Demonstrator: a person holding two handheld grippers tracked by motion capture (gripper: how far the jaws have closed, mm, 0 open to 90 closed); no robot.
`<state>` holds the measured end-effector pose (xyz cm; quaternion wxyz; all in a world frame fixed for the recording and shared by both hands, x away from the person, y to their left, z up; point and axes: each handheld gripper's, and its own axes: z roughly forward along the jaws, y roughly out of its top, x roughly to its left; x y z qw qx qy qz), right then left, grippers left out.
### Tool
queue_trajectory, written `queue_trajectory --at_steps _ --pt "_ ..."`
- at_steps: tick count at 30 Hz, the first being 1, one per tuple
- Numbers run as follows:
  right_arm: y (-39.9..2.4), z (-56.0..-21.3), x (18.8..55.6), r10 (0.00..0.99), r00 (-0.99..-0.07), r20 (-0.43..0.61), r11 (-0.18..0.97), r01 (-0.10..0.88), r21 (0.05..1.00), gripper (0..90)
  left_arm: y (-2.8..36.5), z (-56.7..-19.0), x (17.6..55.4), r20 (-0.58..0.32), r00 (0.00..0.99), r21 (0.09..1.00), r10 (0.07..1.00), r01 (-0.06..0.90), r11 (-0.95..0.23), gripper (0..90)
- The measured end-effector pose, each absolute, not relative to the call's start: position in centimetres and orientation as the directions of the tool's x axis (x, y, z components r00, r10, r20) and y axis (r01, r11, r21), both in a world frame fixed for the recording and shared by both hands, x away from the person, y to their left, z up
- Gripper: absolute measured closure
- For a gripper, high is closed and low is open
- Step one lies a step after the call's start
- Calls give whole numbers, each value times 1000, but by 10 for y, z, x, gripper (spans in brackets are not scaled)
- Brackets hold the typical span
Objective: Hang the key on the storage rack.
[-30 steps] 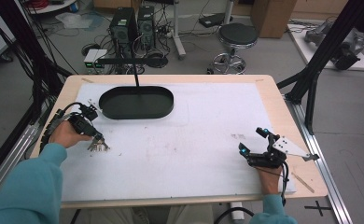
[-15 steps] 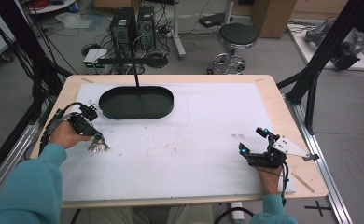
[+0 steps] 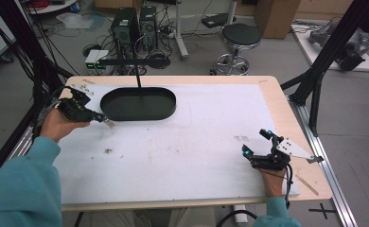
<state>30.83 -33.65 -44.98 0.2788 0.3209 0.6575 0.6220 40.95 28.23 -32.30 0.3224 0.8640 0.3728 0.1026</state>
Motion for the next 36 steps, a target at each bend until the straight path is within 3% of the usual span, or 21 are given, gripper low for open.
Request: queue_trajectory --at_steps 6,15,36 --pt "-337 -450 308 768 -639 35 20 78 997 6 278 -288 421 -43 723 714 689 505 -485 885" --pt "-336 -450 308 769 -638 31 21 73 997 6 272 -265 441 -3 743 761 669 436 -481 885" --pt "-337 -450 308 768 -640 35 20 78 997 6 257 -241 478 43 727 770 685 413 -486 885"
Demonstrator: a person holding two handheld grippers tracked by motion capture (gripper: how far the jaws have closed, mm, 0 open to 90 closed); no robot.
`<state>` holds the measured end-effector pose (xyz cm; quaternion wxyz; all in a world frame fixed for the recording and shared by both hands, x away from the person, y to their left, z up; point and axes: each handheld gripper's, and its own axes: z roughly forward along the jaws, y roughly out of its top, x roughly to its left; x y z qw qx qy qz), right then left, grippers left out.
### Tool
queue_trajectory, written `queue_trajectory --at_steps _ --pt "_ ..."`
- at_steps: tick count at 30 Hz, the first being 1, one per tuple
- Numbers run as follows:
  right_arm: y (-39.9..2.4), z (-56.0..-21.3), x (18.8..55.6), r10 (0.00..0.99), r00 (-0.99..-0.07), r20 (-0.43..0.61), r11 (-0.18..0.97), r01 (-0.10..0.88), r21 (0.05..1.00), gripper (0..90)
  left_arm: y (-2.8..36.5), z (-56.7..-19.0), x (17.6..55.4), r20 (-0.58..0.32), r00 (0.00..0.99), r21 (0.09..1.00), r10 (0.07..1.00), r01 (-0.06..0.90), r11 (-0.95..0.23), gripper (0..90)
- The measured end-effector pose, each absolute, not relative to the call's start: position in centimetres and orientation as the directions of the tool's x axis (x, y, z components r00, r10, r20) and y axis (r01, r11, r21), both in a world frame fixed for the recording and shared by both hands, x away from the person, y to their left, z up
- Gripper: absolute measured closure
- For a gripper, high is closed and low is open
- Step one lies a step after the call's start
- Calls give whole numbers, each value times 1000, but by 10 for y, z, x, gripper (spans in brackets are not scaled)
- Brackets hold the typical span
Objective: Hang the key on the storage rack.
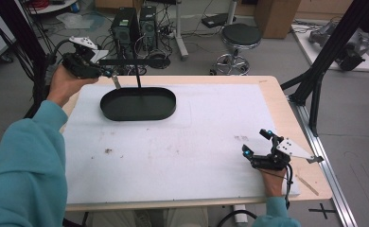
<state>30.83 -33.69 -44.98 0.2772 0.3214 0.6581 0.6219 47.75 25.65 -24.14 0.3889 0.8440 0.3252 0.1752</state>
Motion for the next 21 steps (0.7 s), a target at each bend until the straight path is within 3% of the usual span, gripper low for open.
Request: queue_trajectory --at_steps 21 --pt "-337 -450 308 772 -635 24 30 73 997 6 241 -247 507 8 736 771 677 426 -473 884"
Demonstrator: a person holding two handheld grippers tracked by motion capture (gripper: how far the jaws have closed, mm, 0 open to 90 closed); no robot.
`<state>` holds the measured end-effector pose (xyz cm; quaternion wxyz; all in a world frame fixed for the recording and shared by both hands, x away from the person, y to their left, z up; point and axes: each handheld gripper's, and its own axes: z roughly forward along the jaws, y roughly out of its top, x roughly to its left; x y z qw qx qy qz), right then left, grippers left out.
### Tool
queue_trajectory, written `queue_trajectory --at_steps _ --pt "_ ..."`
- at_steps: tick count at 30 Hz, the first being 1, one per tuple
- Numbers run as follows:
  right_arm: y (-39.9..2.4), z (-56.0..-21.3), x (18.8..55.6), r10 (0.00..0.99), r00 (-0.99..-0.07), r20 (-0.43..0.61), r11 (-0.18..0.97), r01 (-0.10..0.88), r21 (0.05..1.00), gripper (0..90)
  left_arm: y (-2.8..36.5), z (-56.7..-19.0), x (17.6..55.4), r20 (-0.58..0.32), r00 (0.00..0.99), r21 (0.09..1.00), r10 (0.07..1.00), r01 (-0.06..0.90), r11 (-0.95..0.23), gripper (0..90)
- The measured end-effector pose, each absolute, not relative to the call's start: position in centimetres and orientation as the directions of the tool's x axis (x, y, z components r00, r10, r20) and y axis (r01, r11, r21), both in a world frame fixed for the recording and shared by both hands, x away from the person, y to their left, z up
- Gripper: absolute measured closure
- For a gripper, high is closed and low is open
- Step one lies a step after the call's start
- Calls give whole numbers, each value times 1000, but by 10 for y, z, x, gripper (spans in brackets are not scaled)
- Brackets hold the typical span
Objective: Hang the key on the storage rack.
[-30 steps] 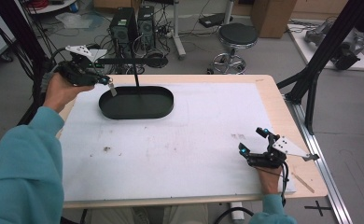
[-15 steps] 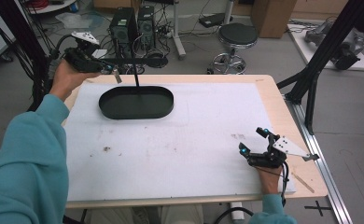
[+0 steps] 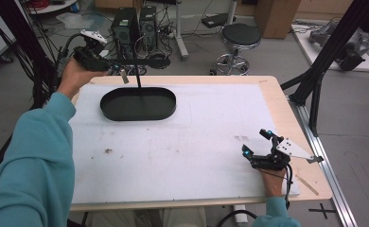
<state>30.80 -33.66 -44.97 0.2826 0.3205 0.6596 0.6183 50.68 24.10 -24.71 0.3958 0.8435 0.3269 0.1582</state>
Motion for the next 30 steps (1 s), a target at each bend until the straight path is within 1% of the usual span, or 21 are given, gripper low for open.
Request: queue_trajectory --at_steps 6,12,30 --pt "-336 -450 308 770 -638 30 21 73 997 6 237 -253 511 -8 738 763 674 440 -474 884" --pt "-337 -450 308 771 -637 30 25 78 997 6 235 -257 515 0 734 760 679 442 -477 884" --pt "-337 -450 308 771 -637 31 24 78 997 6 232 -262 522 6 687 748 726 479 -460 883"
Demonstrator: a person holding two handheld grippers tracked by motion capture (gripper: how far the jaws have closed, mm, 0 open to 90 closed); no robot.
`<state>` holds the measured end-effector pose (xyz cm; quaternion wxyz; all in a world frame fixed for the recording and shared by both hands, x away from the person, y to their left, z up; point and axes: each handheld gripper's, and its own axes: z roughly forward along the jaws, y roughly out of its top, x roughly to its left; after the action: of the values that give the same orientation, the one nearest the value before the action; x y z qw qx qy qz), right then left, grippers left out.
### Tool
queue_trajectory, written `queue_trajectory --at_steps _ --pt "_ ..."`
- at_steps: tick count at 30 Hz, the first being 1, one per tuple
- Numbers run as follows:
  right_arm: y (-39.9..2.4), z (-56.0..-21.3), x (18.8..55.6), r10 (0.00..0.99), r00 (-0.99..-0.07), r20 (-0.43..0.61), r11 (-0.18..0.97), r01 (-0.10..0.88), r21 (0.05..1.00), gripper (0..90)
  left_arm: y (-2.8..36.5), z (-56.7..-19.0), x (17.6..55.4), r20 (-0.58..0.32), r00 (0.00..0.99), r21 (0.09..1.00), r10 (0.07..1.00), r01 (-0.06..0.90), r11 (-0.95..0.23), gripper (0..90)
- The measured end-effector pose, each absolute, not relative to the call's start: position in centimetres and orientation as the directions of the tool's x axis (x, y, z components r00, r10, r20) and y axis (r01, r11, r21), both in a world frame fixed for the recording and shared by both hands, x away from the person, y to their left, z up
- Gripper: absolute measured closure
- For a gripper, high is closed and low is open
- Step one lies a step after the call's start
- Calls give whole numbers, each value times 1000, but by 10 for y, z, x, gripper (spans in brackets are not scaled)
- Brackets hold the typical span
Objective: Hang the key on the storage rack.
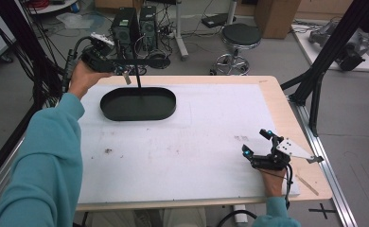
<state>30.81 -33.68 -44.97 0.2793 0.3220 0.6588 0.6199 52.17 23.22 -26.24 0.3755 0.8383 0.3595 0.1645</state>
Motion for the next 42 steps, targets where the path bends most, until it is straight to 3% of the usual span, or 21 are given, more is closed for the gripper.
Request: queue_trajectory --at_steps 42 --pt "-336 -450 308 769 -638 30 21 73 997 6 234 -266 528 46 633 755 772 484 -443 882"
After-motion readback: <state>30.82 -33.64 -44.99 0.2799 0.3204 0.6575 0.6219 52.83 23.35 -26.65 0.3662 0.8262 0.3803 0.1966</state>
